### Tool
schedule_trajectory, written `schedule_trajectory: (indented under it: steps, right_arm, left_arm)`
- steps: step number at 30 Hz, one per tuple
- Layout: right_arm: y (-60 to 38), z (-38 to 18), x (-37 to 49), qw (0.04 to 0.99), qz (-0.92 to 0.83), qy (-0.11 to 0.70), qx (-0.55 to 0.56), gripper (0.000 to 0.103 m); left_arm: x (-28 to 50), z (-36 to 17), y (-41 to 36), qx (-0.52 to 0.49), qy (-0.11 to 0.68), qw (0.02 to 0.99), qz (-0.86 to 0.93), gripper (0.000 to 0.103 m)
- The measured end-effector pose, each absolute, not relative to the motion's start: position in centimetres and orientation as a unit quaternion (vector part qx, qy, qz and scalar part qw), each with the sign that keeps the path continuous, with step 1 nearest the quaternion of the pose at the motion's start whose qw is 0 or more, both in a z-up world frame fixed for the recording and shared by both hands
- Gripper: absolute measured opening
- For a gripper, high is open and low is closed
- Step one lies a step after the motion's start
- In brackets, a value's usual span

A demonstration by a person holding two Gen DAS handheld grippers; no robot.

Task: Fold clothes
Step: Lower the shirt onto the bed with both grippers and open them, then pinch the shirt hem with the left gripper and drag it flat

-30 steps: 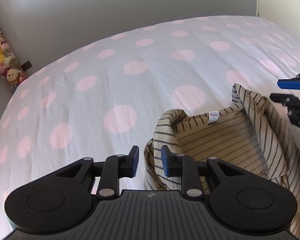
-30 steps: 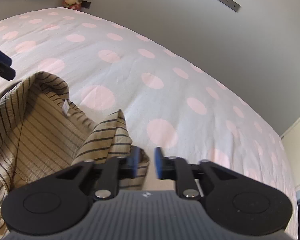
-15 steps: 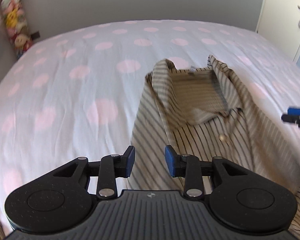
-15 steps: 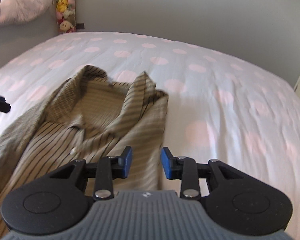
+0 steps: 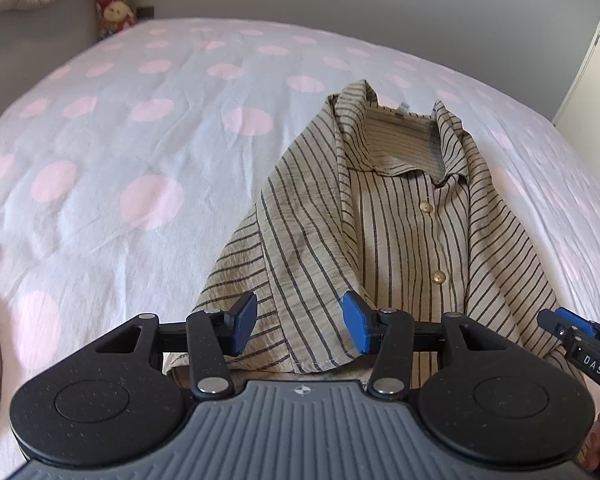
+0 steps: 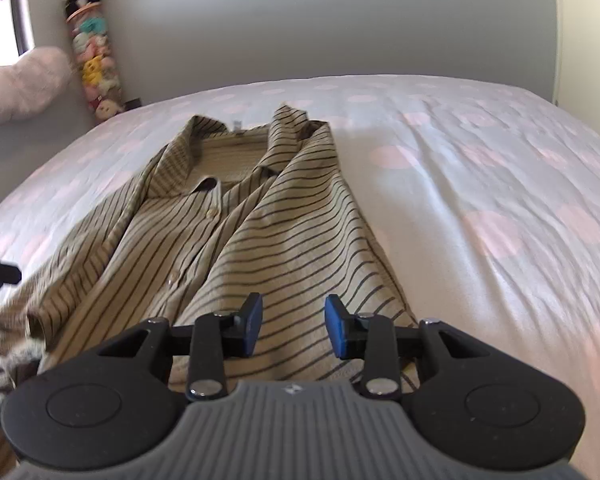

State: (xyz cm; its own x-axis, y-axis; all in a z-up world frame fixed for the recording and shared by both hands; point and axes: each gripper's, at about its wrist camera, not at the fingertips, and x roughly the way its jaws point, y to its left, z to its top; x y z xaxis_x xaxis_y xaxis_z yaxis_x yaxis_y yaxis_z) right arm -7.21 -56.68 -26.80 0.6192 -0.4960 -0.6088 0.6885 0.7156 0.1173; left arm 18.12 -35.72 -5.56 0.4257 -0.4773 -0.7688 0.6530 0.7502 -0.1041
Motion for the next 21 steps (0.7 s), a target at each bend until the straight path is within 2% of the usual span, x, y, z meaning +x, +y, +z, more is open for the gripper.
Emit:
schedule_trajectory:
  steps: [4,7,13,15,16,17,19,21]
  right_arm:
    - [-57.9,-26.7,-8.0,0.891,-0.323,0.260,0.185,0.043]
    - [-58.6,-26.9,-8.4,0.892,-0.315,0.253,0.201,0.045]
    - [-58.7,-27.2,-8.6,0.895,-0.299,0.251,0.217,0.045]
    - [-58.5,-27.2,-8.4,0.897,-0.294,0.250,0.216,0.046]
    - [-58.5,-27.2,-8.3,0.898,-0.292,0.250,0.215,0.046]
    - [-58.5,-27.3,-8.2,0.898,-0.291,0.251,0.215,0.046]
    - [-58.5,-27.5,-8.1,0.897,-0.290,0.254,0.217,0.046]
    - [-58.7,-27.8,-7.9,0.895,-0.291,0.257,0.220,0.046]
  left_arm:
    - [15.0,-5.3,-37.6,0.148,0.386,0.839,-0.353,0.046]
    - [13.9,-6.0,-39.5,0.182,0.381,0.838,-0.346,0.052]
    - [13.4,-8.0,-40.6,0.183,0.410,0.832,-0.325,0.051]
    - [13.7,-8.3,-40.4,0.179,0.419,0.831,-0.319,0.032]
    - [14.0,-8.4,-40.2,0.173,0.426,0.828,-0.320,0.019]
    - [14.4,-8.4,-40.1,0.170,0.433,0.826,-0.320,0.013]
    - [14.5,-8.2,-39.9,0.177,0.428,0.827,-0.320,0.004]
    - [14.8,-7.6,-39.4,0.172,0.424,0.828,-0.325,0.002]
